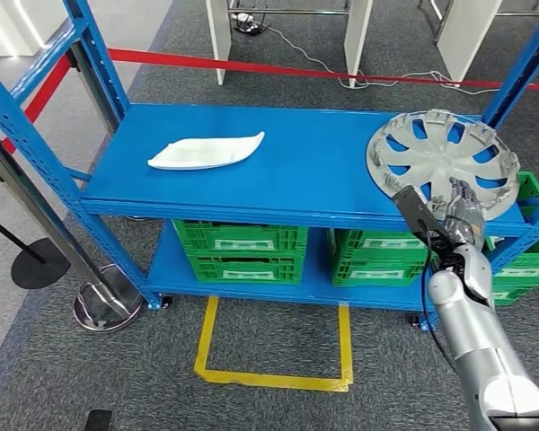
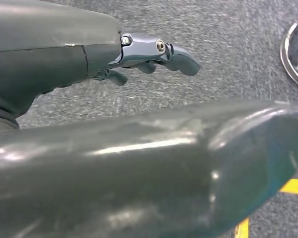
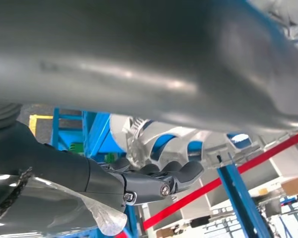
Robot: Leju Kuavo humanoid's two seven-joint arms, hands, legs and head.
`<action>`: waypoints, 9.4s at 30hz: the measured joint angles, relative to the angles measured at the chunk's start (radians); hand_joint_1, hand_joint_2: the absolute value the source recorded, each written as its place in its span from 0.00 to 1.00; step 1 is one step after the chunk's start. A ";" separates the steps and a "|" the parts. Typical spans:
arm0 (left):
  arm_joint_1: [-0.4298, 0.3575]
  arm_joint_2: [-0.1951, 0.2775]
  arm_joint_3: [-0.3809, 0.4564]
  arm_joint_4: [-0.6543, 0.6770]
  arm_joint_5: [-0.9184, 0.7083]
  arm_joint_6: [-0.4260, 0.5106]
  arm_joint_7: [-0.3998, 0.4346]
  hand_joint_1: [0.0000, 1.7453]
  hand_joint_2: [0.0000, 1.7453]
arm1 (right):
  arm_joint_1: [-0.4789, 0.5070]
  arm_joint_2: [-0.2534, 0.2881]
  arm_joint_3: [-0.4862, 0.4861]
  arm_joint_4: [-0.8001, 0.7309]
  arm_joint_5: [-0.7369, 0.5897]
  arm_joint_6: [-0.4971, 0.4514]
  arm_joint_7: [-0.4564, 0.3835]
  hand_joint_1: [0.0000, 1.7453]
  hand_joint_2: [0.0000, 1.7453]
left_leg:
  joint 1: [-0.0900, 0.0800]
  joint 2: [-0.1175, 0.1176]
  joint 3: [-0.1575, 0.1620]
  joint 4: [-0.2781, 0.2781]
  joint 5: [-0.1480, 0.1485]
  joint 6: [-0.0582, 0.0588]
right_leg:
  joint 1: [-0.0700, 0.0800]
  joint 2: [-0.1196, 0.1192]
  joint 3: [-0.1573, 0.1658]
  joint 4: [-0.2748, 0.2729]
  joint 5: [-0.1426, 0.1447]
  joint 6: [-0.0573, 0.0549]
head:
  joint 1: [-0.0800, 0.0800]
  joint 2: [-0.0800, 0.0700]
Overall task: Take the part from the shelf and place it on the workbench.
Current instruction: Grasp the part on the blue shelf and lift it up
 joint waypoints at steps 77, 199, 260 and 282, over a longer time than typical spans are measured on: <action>-0.037 -0.009 0.024 0.000 -0.053 -0.034 0.000 0.00 0.00 | -0.103 0.009 0.207 0.079 0.337 0.015 0.086 0.00 1.00 | -0.005 0.015 0.021 -0.055 0.012 0.029 | 0.002 -0.027 -0.054 0.085 -0.010 0.024 | 0.015 0.000; -0.053 -0.013 0.012 0.000 -0.017 -0.032 0.009 0.00 0.00 | -0.259 -0.053 0.178 0.283 0.338 0.209 0.085 0.00 1.00 | 0.004 0.013 0.008 -0.050 0.019 0.033 | -0.007 -0.025 -0.120 0.188 -0.041 0.042 | 0.013 0.000; -0.050 -0.019 -0.012 0.000 -0.020 -0.032 0.020 0.00 0.00 | -0.323 -0.053 0.270 0.425 0.270 0.361 0.044 0.00 1.00 | 0.008 0.013 0.011 -0.049 0.015 0.033 | -0.003 -0.026 -0.134 0.199 -0.037 0.041 | 0.010 0.000; -0.047 -0.021 -0.019 0.000 -0.020 -0.029 0.037 0.00 0.00 | -0.320 -0.059 0.256 0.432 0.273 0.310 0.159 0.00 1.00 | 0.002 0.013 0.003 -0.047 0.020 0.016 | -0.002 -0.024 -0.018 -0.007 0.017 0.028 | 0.004 0.000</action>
